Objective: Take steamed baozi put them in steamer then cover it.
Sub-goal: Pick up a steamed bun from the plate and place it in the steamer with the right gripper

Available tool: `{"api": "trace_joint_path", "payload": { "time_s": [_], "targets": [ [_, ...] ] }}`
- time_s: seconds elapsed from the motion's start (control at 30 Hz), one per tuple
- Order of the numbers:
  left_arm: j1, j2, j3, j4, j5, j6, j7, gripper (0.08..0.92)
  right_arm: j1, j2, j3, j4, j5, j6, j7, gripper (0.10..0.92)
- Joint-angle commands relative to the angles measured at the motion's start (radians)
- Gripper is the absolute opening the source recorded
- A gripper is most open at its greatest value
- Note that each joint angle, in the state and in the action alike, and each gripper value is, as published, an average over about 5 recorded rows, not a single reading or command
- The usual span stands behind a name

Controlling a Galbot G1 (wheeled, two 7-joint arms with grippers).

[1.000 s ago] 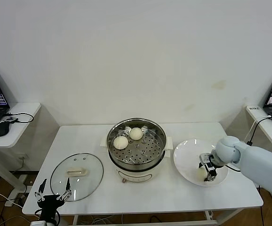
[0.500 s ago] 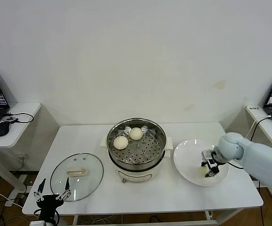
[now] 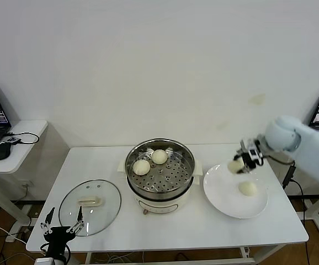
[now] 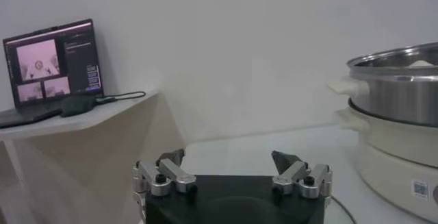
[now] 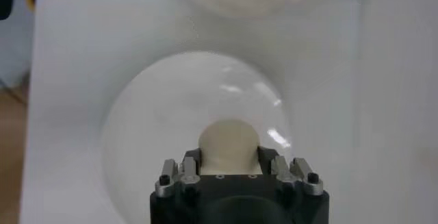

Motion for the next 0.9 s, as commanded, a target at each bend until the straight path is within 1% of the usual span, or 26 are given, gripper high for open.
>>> {"api": "trace_joint_path", "payload": {
  "time_s": [0.03,0.23,0.43,0.67,0.9],
  "targets": [
    [0.003,0.0,-0.005,-0.001,0.001,0.0,0.0,0.823,0.253,0.196,-0.09,0.028,0.127,-0.021,0.009,0.535],
    [0.003,-0.004,-0.018,-0.004,0.0,0.0,0.0,0.823,0.238,0.345,-0.156,0.03,0.171,0.008,0.033,0.539],
    [-0.003,-0.014,-0.025,-0.013,0.0,0.004,0.0,0.823,0.161,0.476,-0.221,-0.018,0.137,0.095,0.051,0.54],
    [-0.005,-0.022,-0.033,-0.012,-0.002,0.004,-0.001,0.823,0.098,0.544,-0.288,-0.041,0.058,0.228,0.074,0.543],
    [-0.005,-0.026,-0.037,-0.011,-0.005,0.002,-0.002,0.823,0.079,0.579,-0.312,-0.069,-0.043,0.349,0.088,0.543]
  ]
}}
